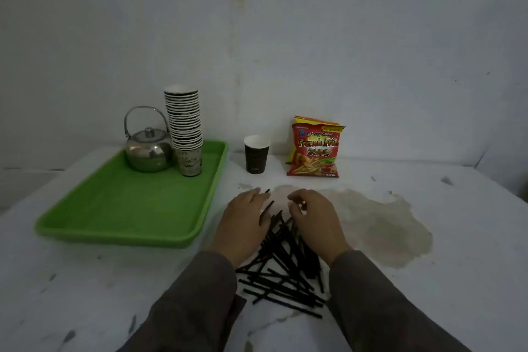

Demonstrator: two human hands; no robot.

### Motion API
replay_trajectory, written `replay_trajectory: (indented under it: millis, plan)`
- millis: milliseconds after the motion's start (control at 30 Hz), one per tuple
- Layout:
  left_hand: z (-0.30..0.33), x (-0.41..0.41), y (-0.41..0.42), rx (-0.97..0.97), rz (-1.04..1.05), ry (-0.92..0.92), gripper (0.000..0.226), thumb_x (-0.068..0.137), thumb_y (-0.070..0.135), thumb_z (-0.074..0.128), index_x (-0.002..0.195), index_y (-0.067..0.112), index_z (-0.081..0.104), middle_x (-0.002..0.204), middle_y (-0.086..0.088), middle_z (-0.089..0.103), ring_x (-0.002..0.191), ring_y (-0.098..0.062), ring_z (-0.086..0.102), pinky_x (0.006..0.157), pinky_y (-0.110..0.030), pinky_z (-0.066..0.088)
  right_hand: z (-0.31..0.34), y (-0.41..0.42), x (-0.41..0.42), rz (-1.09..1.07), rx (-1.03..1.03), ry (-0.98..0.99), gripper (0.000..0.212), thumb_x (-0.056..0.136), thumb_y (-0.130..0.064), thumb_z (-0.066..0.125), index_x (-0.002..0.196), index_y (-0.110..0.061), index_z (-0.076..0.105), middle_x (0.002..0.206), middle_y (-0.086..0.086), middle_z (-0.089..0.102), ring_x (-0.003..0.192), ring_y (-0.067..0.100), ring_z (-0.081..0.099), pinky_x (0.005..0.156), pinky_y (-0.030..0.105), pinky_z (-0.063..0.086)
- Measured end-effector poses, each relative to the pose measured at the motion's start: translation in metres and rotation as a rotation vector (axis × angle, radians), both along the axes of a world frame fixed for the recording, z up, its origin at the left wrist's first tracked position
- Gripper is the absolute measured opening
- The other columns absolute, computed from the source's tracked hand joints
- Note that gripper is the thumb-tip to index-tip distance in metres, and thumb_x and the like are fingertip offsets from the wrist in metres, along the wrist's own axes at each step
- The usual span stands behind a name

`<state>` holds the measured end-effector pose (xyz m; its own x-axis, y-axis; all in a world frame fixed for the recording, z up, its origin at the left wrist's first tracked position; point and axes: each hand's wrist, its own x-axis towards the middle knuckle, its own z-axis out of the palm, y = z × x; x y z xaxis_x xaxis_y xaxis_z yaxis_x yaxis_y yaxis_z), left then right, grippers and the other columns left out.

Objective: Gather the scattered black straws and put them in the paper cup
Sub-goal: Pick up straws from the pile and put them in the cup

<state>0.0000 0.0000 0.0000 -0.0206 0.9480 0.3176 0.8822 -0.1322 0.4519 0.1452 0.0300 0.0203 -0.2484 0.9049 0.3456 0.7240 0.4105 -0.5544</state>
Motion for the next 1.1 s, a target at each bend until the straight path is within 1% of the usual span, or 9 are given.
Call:
replay_trajectory:
  millis: [67,267,400,467,533,733,900,1000,1100]
  plan:
    - [-0.005,-0.002,0.007,0.016,0.004,0.012,0.043,0.092,0.027,0.048,0.133,0.019,0.043,0.143,-0.004,0.042,0.130,-0.019,0.037,0.109,-0.032,0.031,-0.007,0.008,-0.002,-0.021,-0.034,0.028,0.021,0.088,-0.020,0.051,0.105,-0.017,0.063,0.103,0.004,0.064,0.093,0.018,0.057,0.086,0.034,0.047]
    - [-0.017,-0.004,0.015,0.013,0.043,0.058,0.034,0.092,0.031,0.047,0.124,0.020,0.050,0.125,0.001,0.054,0.112,-0.018,0.046,0.095,-0.033,0.041,-0.025,0.018,-0.008,-0.023,-0.063,-0.073,0.020,0.089,-0.025,0.051,0.104,-0.017,0.062,0.101,0.005,0.063,0.087,0.018,0.057,0.079,0.030,0.047]
    - [-0.026,-0.004,0.015,-0.029,0.049,0.108,0.032,0.092,0.034,0.046,0.120,0.020,0.053,0.124,0.000,0.051,0.114,-0.017,0.043,0.093,-0.028,0.040,-0.035,0.021,-0.013,-0.036,-0.059,-0.151,0.028,0.087,-0.036,0.054,0.108,-0.018,0.059,0.102,0.005,0.063,0.091,0.019,0.057,0.079,0.030,0.047]
    - [-0.028,-0.005,0.015,-0.041,0.052,0.073,0.030,0.093,0.032,0.047,0.118,0.018,0.055,0.122,-0.001,0.050,0.114,-0.016,0.041,0.092,-0.028,0.041,-0.042,0.019,-0.016,-0.031,-0.025,-0.229,0.032,0.087,-0.040,0.054,0.111,-0.020,0.056,0.103,0.003,0.063,0.094,0.019,0.055,0.081,0.030,0.046]
    - [-0.027,-0.005,0.015,-0.050,0.060,0.028,0.026,0.093,0.028,0.047,0.115,0.016,0.057,0.116,-0.001,0.050,0.109,-0.015,0.043,0.089,-0.028,0.043,-0.046,0.015,-0.020,-0.015,0.003,-0.251,0.033,0.087,-0.040,0.053,0.114,-0.021,0.055,0.102,0.003,0.064,0.094,0.019,0.055,0.081,0.030,0.045]
    - [-0.021,-0.001,0.014,-0.116,0.089,0.000,0.021,0.091,0.022,0.049,0.107,0.014,0.060,0.108,-0.004,0.054,0.099,-0.018,0.052,0.079,-0.027,0.045,-0.045,0.012,-0.028,0.082,-0.091,-0.084,0.030,0.088,-0.017,0.055,0.117,-0.017,0.054,0.100,0.007,0.065,0.088,0.019,0.059,0.078,0.033,0.049]
    - [-0.012,0.000,0.013,-0.175,0.150,-0.018,0.018,0.087,0.022,0.053,0.095,0.011,0.064,0.099,-0.006,0.062,0.087,-0.018,0.059,0.073,-0.029,0.048,-0.045,0.008,-0.029,0.064,-0.126,-0.036,0.038,0.085,-0.017,0.059,0.122,-0.020,0.050,0.091,0.002,0.062,0.079,0.012,0.055,0.070,0.024,0.046]
    - [-0.009,0.000,0.012,-0.211,0.175,-0.059,0.018,0.082,0.020,0.055,0.088,0.007,0.066,0.089,-0.009,0.067,0.080,-0.020,0.062,0.071,-0.033,0.051,-0.043,0.006,-0.030,0.029,-0.139,0.023,0.042,0.082,-0.015,0.062,0.121,-0.022,0.046,0.096,-0.003,0.048,0.079,0.010,0.048,0.067,0.020,0.039]
    - [-0.008,-0.002,0.010,-0.214,0.199,-0.177,0.015,0.077,0.019,0.059,0.079,0.006,0.066,0.081,-0.010,0.068,0.075,-0.020,0.062,0.070,-0.035,0.052,-0.041,0.005,-0.030,0.005,-0.163,0.095,0.051,0.079,-0.010,0.065,0.122,-0.022,0.042,0.105,-0.005,0.034,0.086,0.011,0.047,0.070,0.016,0.036]
